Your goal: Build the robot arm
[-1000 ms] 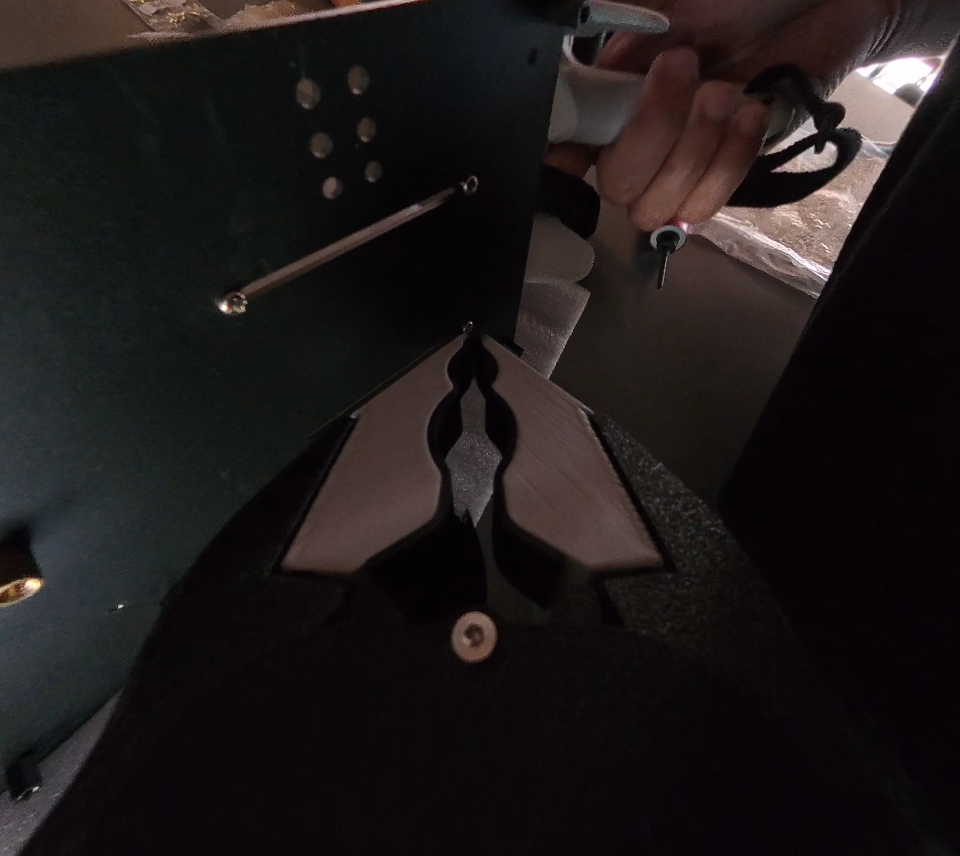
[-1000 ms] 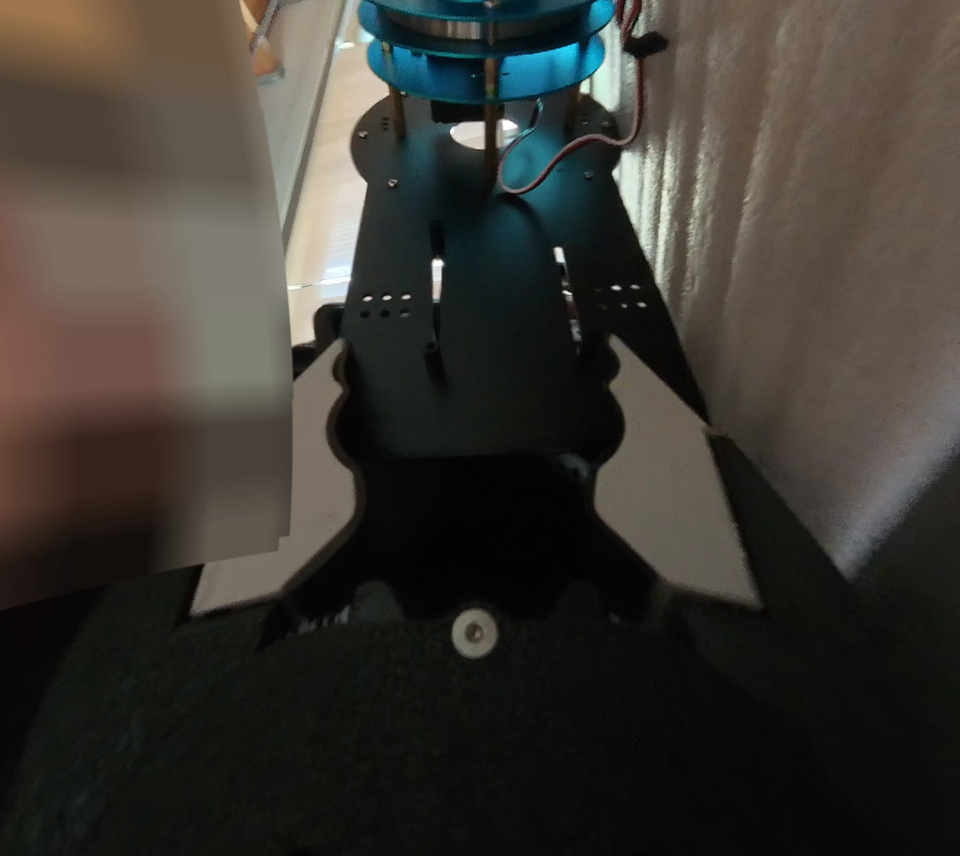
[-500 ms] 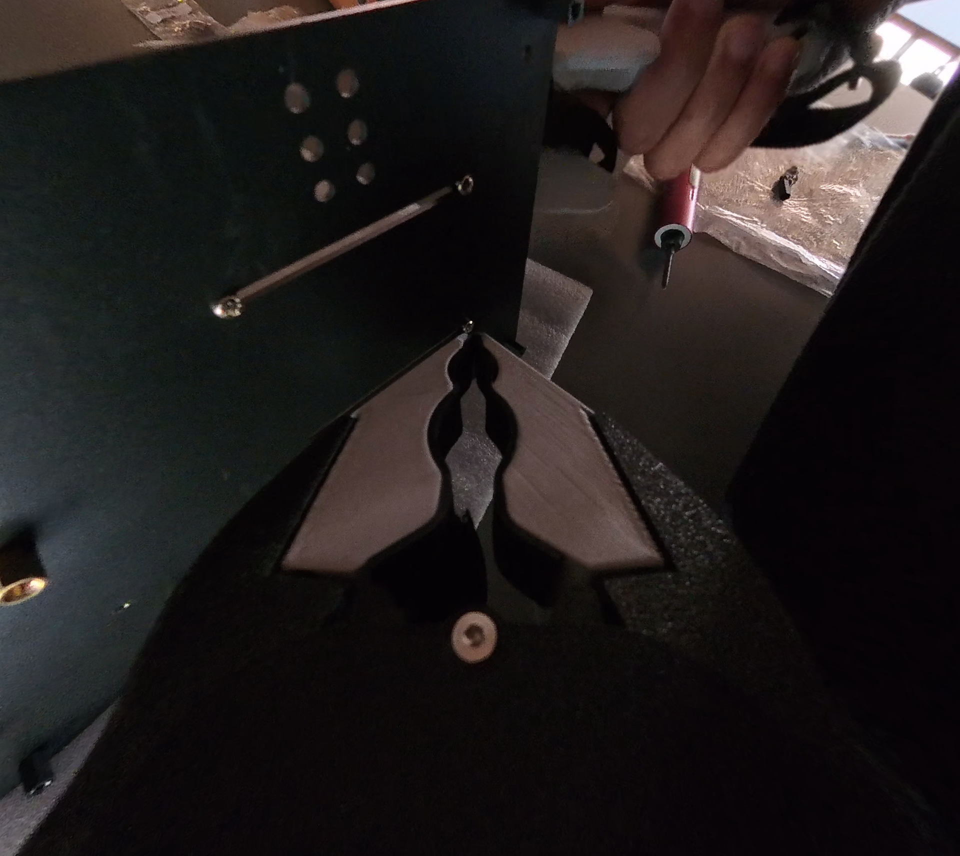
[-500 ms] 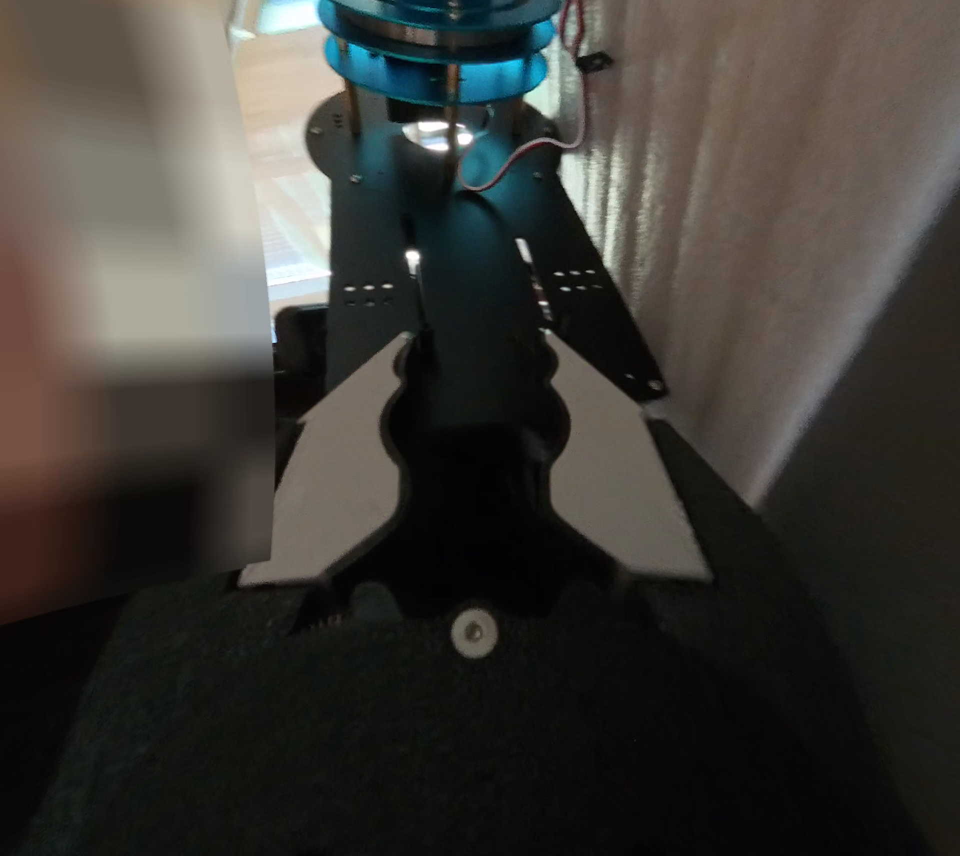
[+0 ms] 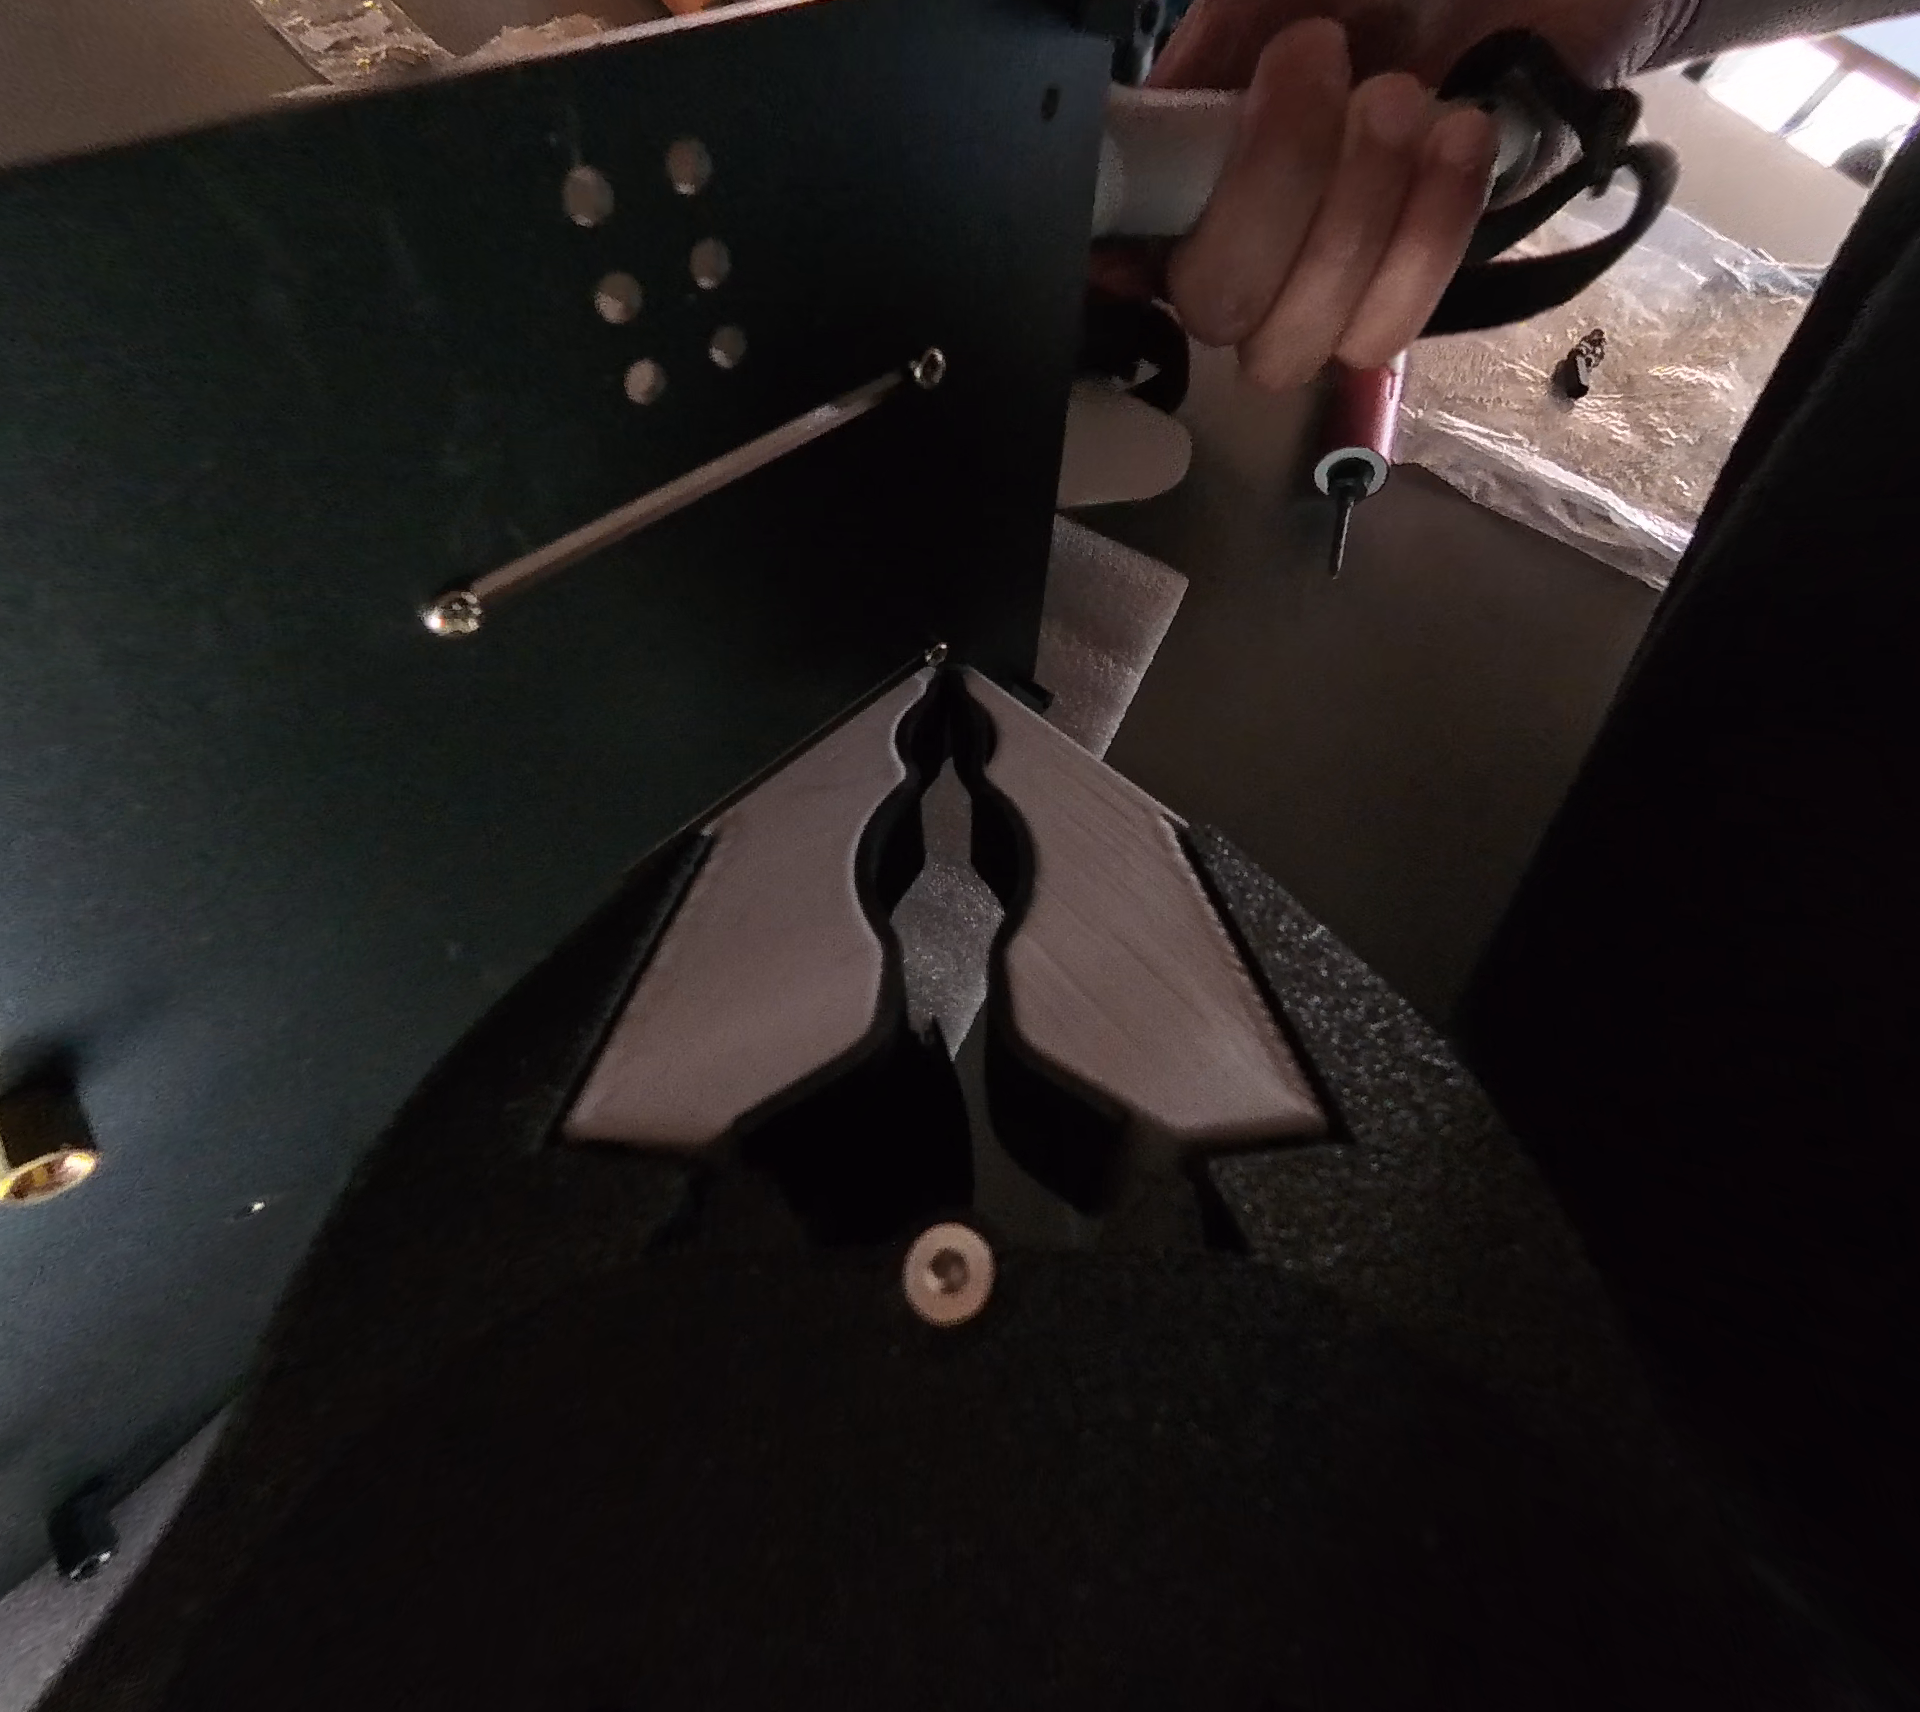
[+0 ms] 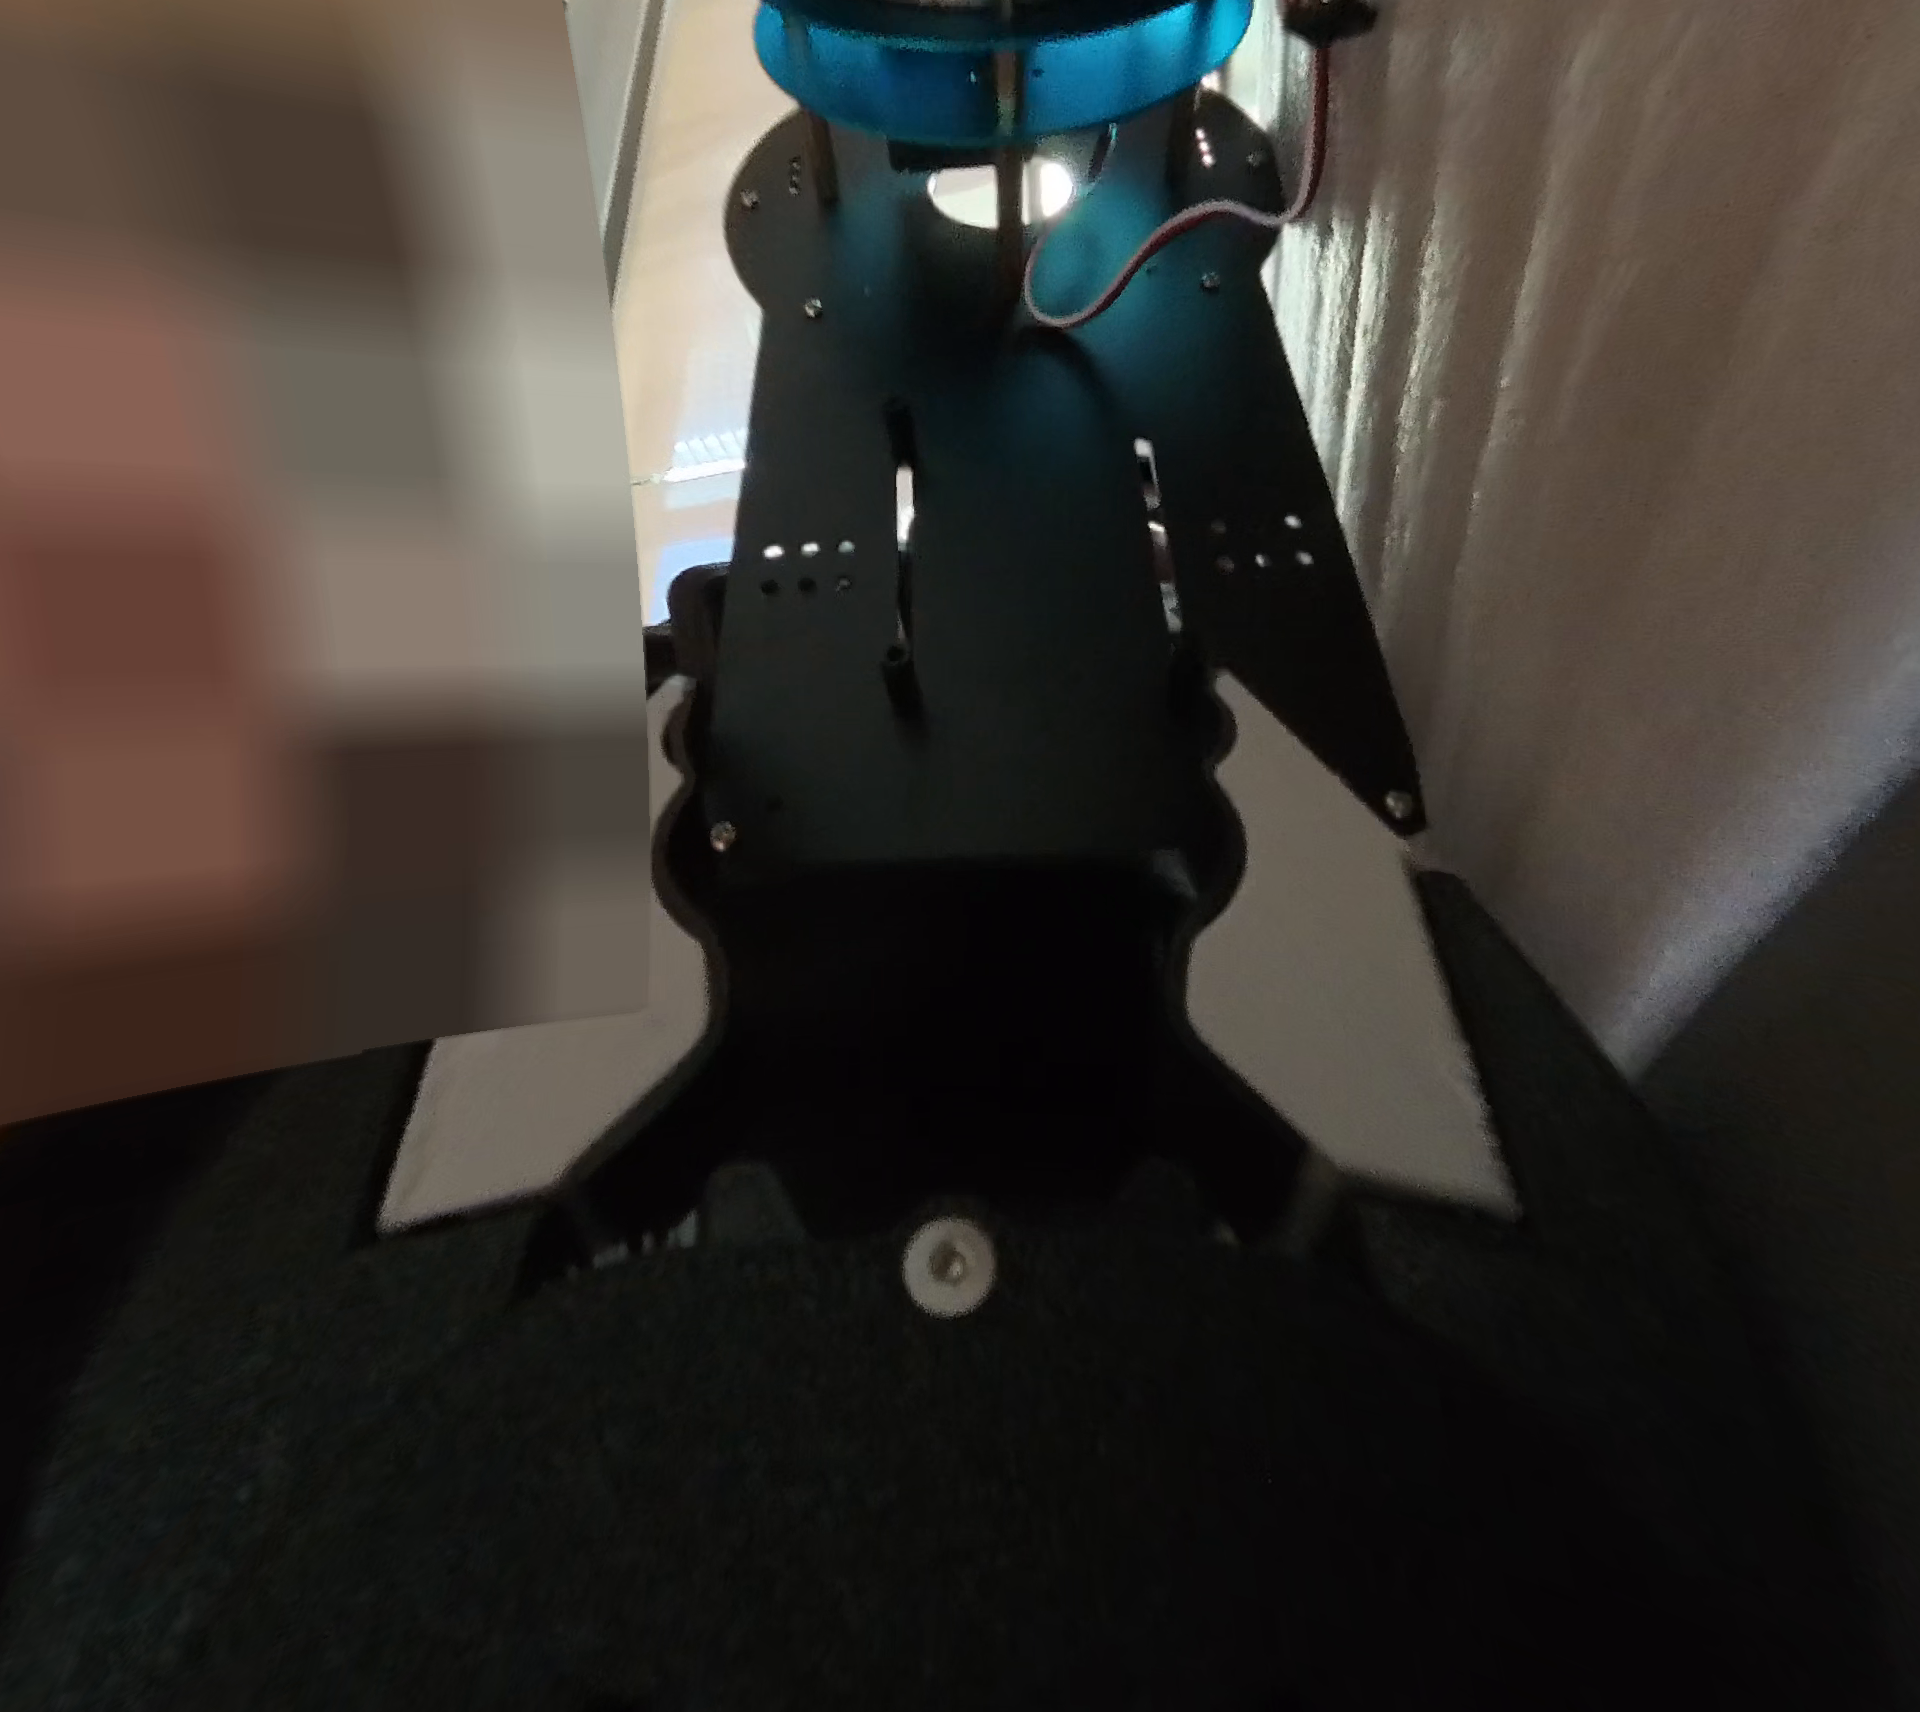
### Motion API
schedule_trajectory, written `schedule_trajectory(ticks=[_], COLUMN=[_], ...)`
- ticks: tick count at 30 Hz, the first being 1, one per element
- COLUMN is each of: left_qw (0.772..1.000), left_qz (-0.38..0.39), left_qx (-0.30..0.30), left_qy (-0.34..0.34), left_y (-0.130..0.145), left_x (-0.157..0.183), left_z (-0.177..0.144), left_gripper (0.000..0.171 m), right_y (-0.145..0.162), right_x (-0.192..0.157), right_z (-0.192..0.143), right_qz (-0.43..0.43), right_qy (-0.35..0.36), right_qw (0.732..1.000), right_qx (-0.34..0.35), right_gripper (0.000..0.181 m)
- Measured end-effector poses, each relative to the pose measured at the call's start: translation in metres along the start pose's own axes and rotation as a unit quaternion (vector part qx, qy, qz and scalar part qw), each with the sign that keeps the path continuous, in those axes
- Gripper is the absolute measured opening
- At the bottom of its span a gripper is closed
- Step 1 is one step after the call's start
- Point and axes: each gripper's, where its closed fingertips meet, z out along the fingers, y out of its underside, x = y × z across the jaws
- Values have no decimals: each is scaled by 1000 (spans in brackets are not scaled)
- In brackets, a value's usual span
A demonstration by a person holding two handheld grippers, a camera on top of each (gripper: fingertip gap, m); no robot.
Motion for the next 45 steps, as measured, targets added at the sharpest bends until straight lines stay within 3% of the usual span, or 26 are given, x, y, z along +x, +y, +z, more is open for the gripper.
schedule_trajectory(ticks=[1, 4, 7, 12, 13, 16, 19, 23, 25, 27, 31, 36, 38, 42, 45], left_qw=[1000, 1000, 1000, 1000, 1000, 1000, 1000, 1000, 1000, 1000, 1000, 1000, 1000, 1000, 1000], left_qz=[0, 2, 5, 0, 1, 3, 7, 4, 5, 7, 10, 10, 13, 17, 16], left_qx=[0, 0, -1, 1, 1, 1, 0, 2, 2, 1, 1, 2, 1, 0, 4], left_qy=[0, 0, -2, -1, -1, 0, 0, -1, -2, -2, -2, -2, -3, -3, -5], left_y=[0, 0, 0, 0, 0, 0, 0, 0, 0, 0, 1, 0, 0, 1, 0], left_x=[0, 0, 0, 0, 0, 0, 0, -1, -1, 0, -1, -1, -1, -1, -1], left_z=[0, 0, 0, 0, 0, 0, 0, 0, 0, 0, 0, 0, 0, 0, 0], left_gripper=[0, 0, 0, 0, 0, 0, 0, 0, 0, 0, 0, 0, 0, 0, 0], right_y=[2, -7, -6, 3, 4, -1, -5, 2, 3, -3, -7, 3, -2, -6, 1], right_x=[1, 10, -1, -8, -9, 10, -2, -5, -4, 8, -4, -11, 4, -2, -12], right_z=[-1, -3, 6, 0, -2, -1, 9, 1, -2, -2, 8, -6, -6, 8, 3], right_qz=[-2, -5, 10, -10, -17, -11, 3, -12, -17, -13, -2, -12, -14, 3, -17], right_qy=[4, 16, -43, -16, -14, 19, -45, -19, -8, 9, -56, -35, 0, -55, -52], right_qw=[1000, 1000, 999, 1000, 1000, 1000, 999, 1000, 1000, 1000, 998, 999, 999, 998, 998], right_qx=[-5, 16, 6, -1, 2, 4, 5, 2, 4, 12, 20, 27, 32, 28, 22], right_gripper=[90, 97, 99, 102, 85, 98, 101, 103, 87, 97, 99, 100, 99, 105, 111])
